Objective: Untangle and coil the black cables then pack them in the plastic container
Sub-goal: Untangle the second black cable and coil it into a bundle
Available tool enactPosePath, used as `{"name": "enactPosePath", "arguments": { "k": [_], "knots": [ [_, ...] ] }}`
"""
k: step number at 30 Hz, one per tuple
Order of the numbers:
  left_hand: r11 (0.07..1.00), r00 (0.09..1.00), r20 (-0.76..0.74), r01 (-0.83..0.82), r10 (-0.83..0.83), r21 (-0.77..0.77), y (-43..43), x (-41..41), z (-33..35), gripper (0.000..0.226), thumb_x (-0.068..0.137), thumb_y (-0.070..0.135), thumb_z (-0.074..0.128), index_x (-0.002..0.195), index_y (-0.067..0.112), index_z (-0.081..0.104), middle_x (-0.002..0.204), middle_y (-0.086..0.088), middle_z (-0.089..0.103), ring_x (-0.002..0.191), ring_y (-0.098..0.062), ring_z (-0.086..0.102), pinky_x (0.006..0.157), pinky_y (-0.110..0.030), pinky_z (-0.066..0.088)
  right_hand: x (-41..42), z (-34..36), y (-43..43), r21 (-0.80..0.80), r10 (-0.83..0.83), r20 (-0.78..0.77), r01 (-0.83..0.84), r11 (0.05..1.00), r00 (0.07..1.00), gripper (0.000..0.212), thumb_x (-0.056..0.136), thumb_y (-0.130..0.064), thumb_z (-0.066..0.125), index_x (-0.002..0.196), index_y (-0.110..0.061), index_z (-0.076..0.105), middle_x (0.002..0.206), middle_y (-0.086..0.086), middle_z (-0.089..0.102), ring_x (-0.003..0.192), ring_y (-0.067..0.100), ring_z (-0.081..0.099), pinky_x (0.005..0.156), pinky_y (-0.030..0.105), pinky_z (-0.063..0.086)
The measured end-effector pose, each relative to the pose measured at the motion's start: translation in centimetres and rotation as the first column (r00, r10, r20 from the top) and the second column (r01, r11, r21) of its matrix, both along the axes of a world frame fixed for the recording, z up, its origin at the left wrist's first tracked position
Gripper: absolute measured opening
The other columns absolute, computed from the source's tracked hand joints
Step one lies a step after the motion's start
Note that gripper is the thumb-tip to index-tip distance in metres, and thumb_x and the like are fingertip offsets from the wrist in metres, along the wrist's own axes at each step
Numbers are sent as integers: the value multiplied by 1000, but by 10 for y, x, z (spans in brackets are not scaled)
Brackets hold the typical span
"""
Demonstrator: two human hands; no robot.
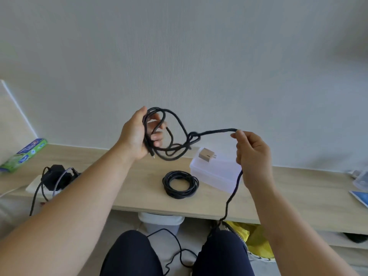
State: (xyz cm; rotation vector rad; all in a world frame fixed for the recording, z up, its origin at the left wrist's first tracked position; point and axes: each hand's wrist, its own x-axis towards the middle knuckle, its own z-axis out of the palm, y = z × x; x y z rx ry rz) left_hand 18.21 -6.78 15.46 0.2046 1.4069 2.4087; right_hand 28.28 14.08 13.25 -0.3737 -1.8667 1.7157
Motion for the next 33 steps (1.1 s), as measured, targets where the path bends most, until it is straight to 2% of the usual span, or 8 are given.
{"name": "enactPosePath", "arguments": {
  "k": [4, 7, 9, 12, 17, 20, 24, 33],
  "knots": [
    [913, 971, -191, 58, -146, -404, -2, 5, 27, 35, 100, 34, 33, 77, 12, 46, 65, -9, 58, 38, -13, 29, 38, -20, 31, -17, 25, 1, 121, -35, -6, 36, 992, 999, 19, 95, -34, 53, 83, -25, 66, 45, -21, 44, 52, 7, 37, 58, 22, 34],
    [633, 849, -429, -154, -308, -758, 14, 18, 39, 28, 97, 38, 43, 84, 13, 45, 78, -7, 70, 41, -13, 35, 45, -23, 37, -26, 47, -11, 148, -33, -105, 48, 988, 994, 20, 94, -33, 54, 89, -18, 67, 48, -18, 44, 50, 5, 36, 50, 15, 33],
    [584, 800, -465, -182, -380, -791, 19, 23, 39, 36, 84, 46, 62, 86, 13, 46, 80, -6, 72, 39, -9, 39, 47, -23, 36, -29, 59, -14, 169, -30, -154, 57, 984, 988, 21, 93, -31, 56, 88, -15, 68, 55, -11, 45, 50, 4, 36, 46, 13, 32],
    [705, 817, -398, 14, -418, -709, 9, 26, 50, 56, 61, 38, 87, 86, 11, 44, 77, -23, 64, 42, -12, 38, 44, -23, 35, -25, 64, -2, 142, -50, -140, 71, 987, 989, 17, 91, -32, 60, 85, -17, 68, 57, -7, 45, 47, 3, 36, 44, 10, 32],
    [370, 636, -449, -263, -628, -891, 7, 31, 75, 45, 63, 21, 87, 84, 13, 48, 75, 4, 67, 73, -12, 63, 69, -32, 46, -19, 56, 11, 50, -33, -95, 38, 998, 995, 4, 87, -26, 66, 84, -23, 68, 57, -5, 43, 45, 4, 34, 41, 13, 29],
    [498, 625, -568, -309, -535, -810, 10, 37, 90, 37, 68, 12, 81, 84, 5, 49, 71, 1, 55, 59, -11, 55, 59, -31, 42, -17, 59, 19, 63, -57, -151, 67, 996, 987, 8, 88, -24, 66, 82, -28, 68, 57, -4, 44, 45, 2, 36, 42, 11, 29],
    [864, 697, -594, 72, -402, -499, 16, 49, 99, 28, 75, 2, 69, 80, 12, 43, 65, -9, 64, 48, -16, 40, 39, -18, 29, -18, 54, 27, 151, -33, -127, 52, 987, 991, 7, 90, -26, 63, 85, -30, 67, 69, -12, 58, 51, -4, 48, 54, 12, 37],
    [981, 914, -375, 97, -154, -168, 62, 50, 86, 37, 89, -5, 53, 68, 19, 35, 64, -7, 68, 36, -1, 36, 37, -12, 26, -22, -11, -26, 266, 169, 75, -183, 947, 983, 3, 92, -22, 59, 94, -22, 59, 64, -10, 52, 47, 1, 41, 52, 14, 35]
  ]
}}
